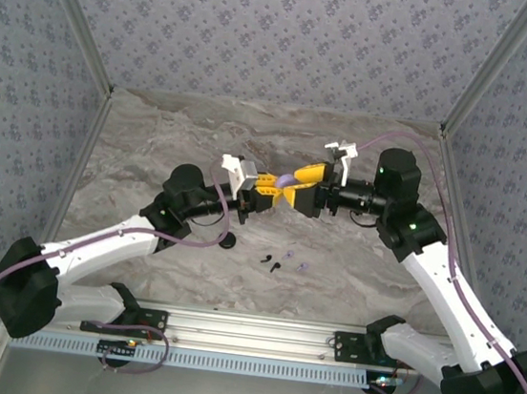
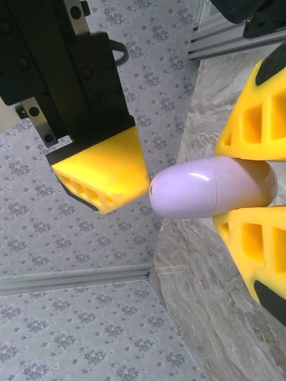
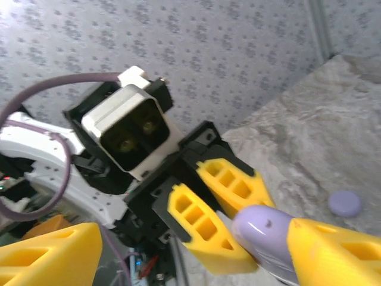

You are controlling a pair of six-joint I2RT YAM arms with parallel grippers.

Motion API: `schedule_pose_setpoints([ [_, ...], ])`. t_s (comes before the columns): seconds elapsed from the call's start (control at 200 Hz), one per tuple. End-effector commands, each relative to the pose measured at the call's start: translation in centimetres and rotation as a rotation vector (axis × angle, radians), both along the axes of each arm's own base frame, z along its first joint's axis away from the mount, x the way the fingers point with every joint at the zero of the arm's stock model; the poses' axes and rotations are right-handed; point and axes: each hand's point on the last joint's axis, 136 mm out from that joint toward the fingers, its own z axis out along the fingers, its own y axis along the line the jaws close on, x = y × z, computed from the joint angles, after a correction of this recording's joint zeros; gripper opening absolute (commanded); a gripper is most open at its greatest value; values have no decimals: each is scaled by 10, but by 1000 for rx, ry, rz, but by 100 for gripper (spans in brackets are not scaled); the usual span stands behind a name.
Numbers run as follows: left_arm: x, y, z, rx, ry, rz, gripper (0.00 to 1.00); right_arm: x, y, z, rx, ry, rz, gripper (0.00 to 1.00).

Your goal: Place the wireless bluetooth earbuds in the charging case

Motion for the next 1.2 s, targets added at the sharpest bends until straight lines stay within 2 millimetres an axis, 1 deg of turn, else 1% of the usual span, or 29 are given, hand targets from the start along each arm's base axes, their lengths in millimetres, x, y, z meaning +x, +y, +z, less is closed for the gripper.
schedule_pose_setpoints([
  [0.0,10,4,-1,16,15,57,0,35,-37,-19,-167,-32,-305,88],
  [0.035,15,4,-6,34,38,75,0,41,-44,-25,-198,-29,-355,88],
  [0.08,23,5,-14,61,75,103,0,52,-58,-34,-234,-16,-441,92],
  [0.11,27,5,-20,77,100,117,0,55,-63,-38,-241,-8,-467,92],
  [0.2,46,9,-43,112,203,159,0,65,-79,-53,-253,39,-553,97],
  [0.265,62,12,-63,130,286,191,0,68,-86,-62,-248,73,-574,100],
  [0.365,86,14,-102,192,422,260,0,70,-92,-71,-228,115,-593,100],
  [0.45,101,6,-136,292,511,284,0,70,-96,-73,-205,136,-595,100],
  [0.535,114,-8,-161,351,591,284,0,70,-98,-74,-196,142,-592,100],
  [0.715,141,-46,-193,349,711,265,0,71,-99,-77,-206,149,-599,100],
  [0.81,152,-58,-216,369,802,282,0,68,-99,-78,-202,151,-593,100],
  [0.844,154,-63,-226,380,836,286,0,67,-98,-77,-196,149,-586,100],
  [0.899,157,-70,-235,389,867,280,0,65,-99,-78,-191,148,-587,100],
  [0.939,158,-74,-241,400,881,283,0,64,-99,-77,-187,144,-588,100],
  [1.064,160,-83,-256,434,897,294,9,62,-101,-77,-175,142,-588,100],
  [1.194,162,-84,-267,457,917,305,16,60,-96,-73,-146,138,-557,100],
])
